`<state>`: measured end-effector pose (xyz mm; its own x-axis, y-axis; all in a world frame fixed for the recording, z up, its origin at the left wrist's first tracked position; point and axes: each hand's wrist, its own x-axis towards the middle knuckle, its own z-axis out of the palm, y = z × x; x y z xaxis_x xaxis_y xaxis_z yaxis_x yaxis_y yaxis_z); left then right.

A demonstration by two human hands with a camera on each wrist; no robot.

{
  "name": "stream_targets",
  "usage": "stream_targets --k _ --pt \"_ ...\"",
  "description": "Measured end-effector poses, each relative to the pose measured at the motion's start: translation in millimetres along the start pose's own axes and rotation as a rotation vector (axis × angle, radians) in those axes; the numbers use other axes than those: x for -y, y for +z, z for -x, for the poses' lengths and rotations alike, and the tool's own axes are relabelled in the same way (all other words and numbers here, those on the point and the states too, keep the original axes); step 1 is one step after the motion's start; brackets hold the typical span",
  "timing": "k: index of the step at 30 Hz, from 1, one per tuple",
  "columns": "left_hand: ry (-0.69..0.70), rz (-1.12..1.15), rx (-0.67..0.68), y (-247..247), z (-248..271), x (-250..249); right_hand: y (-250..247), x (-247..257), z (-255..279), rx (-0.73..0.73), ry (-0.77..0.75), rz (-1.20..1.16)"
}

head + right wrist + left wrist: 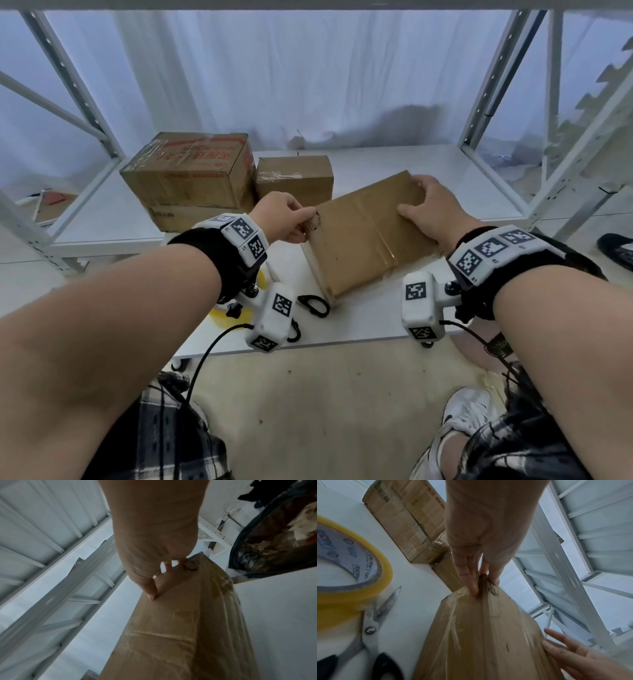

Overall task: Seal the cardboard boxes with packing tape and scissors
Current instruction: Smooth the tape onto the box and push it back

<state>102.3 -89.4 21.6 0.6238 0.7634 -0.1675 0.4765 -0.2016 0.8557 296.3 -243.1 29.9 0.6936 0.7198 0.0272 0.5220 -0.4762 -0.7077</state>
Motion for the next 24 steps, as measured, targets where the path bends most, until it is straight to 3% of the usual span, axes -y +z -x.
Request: stream_targets --k 5,7,9,12,17,22,24 --pt "-0.017 -0.197 0.053 10 -3 2 8 -15 6 0.123 0.437 0.351" --pt "0.047 -0.211 0.087 15 -3 0 14 -20 7 0.194 0.47 0.229" --pt "0.114 -0.196 0.169 19 -1 -3 15 -19 9 0.117 0.479 0.038" --pt "0.207 -0.337 0.279 24 5 -5 15 -17 8 0.01 0.363 -0.022" --pt "0.256 -0.484 0.279 29 10 -5 13 -10 20 0.271 0.167 0.154" --pt "0.291 -0.586 0.276 29 11 -6 16 4 28 0.238 -0.041 0.39" --pt "0.308 -0.541 0.263 29 10 -6 23 11 30 0.289 -0.126 0.277"
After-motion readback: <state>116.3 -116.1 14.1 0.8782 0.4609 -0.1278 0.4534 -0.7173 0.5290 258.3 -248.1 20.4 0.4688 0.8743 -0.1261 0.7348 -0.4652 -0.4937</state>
